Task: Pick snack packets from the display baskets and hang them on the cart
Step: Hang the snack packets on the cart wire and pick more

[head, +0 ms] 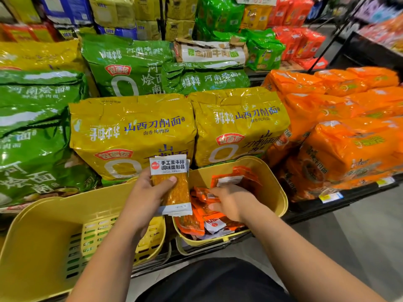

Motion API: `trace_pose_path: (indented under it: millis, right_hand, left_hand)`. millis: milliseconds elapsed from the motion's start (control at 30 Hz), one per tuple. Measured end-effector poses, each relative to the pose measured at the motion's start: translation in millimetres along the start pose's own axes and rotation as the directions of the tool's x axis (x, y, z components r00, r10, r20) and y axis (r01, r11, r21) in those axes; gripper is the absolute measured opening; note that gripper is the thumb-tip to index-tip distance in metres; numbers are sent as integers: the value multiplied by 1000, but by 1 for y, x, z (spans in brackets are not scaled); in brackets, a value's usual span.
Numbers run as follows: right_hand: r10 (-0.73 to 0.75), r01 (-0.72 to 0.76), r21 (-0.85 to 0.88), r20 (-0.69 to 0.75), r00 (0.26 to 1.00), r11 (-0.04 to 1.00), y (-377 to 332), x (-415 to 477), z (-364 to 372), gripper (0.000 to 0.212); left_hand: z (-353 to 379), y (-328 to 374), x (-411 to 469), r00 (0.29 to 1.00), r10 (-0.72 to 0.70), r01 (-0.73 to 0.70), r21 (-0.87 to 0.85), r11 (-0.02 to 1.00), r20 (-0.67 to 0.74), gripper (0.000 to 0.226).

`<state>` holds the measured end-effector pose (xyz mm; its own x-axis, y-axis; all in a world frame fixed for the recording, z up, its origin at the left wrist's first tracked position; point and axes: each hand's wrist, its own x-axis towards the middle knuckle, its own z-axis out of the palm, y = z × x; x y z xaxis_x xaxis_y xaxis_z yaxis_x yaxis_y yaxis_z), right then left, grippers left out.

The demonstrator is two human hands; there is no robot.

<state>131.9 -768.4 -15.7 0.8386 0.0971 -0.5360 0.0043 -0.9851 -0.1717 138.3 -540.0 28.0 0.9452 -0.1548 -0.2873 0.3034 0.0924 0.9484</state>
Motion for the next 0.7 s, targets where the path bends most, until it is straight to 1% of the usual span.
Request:
trace_pose_path:
  millis: [67,167,233,300,333,400,567,600,633,667,700]
  right_hand:
    - [41,-42,35,31,999,999,6,6,-2,59]
    - [79,-76,-42,92,993,996,7,13,-8,53]
    - [51,-43,-116,64,997,992,3,16,-12,42]
    - [26,-28,-180,-10,1000,983,2,18,-8,36]
    - [21,-26,-196,-26,999,980,2,17,-6,36]
    - [32,-31,-226,2,999,974,-2,14,-3,40]
    - [113,-102,-275,24,993,956,-6,22,-7,49]
    - [108,-103,-268,4,994,958,-9,15,-10,48]
    - [94,-105,-253,-54,994,962,-10,6,-13,46]
    - [67,-102,-220,-159,985,970,-9,-6,-15,42]
    - [47,-91,-143,-284,958,985,-9,-19,-17,36]
  left_hand:
    - [-3,0,-1,1000,-6,6,-2,1000,-2,25]
    - [-11,-1,-4,1000,-17,17,-11,1000,-3,31]
    - [-16,-3,-5,1000,-15,14,-22,1000,-6,30]
    - [-21,-4,-8,1000,-12,12,-32,999,6,28]
    - [-23,-5,-9,1000,-11,11,-36,999,18,28]
    - [-30,-6,-13,999,-13,14,-39,999,44,28]
    - [-42,-8,-20,998,-8,11,-39,999,59,30]
    - [-45,-9,-23,998,-12,14,-39,999,61,31]
    - [-47,-11,-25,998,-14,17,-39,999,62,31]
    - [-48,-12,-27,998,-15,18,-39,999,61,31]
    - [-49,-13,-29,998,-15,18,-43,999,61,30]
